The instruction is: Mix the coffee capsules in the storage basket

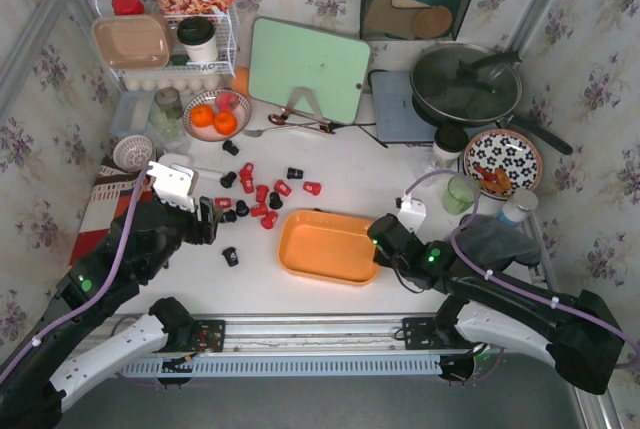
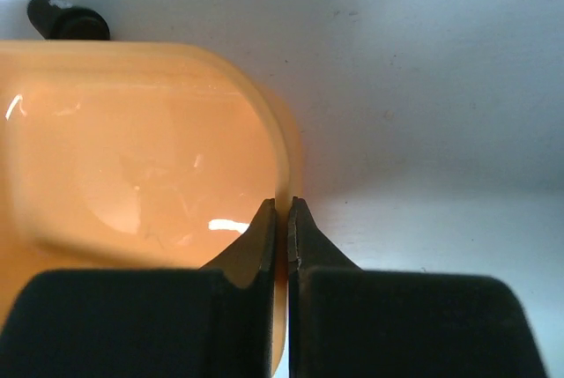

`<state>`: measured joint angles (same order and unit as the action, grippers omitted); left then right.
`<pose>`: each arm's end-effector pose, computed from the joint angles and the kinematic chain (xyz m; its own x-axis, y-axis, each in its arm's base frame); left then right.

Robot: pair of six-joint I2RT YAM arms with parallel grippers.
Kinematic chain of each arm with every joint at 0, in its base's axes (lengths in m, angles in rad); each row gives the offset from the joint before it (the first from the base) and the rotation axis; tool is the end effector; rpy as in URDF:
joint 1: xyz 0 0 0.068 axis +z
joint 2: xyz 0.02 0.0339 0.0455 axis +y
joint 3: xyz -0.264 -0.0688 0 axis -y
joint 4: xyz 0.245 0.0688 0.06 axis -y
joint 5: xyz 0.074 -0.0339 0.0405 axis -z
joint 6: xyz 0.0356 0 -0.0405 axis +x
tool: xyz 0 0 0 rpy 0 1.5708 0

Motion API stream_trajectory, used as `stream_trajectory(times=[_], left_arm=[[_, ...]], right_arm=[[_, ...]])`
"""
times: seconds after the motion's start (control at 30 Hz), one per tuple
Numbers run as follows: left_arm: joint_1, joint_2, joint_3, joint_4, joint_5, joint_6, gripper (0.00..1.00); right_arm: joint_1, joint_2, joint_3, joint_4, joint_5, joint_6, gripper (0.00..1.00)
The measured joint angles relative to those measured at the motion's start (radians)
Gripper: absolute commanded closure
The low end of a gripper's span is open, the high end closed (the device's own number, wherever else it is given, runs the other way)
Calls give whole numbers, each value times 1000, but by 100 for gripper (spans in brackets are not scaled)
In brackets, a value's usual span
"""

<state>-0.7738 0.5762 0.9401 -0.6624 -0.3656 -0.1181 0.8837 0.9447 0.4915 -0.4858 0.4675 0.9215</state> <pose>0.0867 -0.0669 0.3691 -0.2570 0.0973 -0.9615 0.3806 0.9247 -0.0082 0.1230 0.1246 0.1887 -0.7247 0.2377 -0.6467 0.0925 0.9637 0.2505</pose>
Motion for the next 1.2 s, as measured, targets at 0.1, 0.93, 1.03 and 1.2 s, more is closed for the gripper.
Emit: stream_trajectory(times=[0.1,0.93,1.03,1.2], left_arm=[[3,-1,0,0,0,0,36],[18,-10,-8,1,23,-18,36],[18,-10,-10,2,23,-18,36],[18,-10,-12,6,23,-18,36]], right_arm=[[1,-43,-2,-18,16,14,100],[-524,-5,143,132,-66,-175,100],[-526,34,129,222,-73,-137,100],[-528,61,90,325,-45,-31,100]])
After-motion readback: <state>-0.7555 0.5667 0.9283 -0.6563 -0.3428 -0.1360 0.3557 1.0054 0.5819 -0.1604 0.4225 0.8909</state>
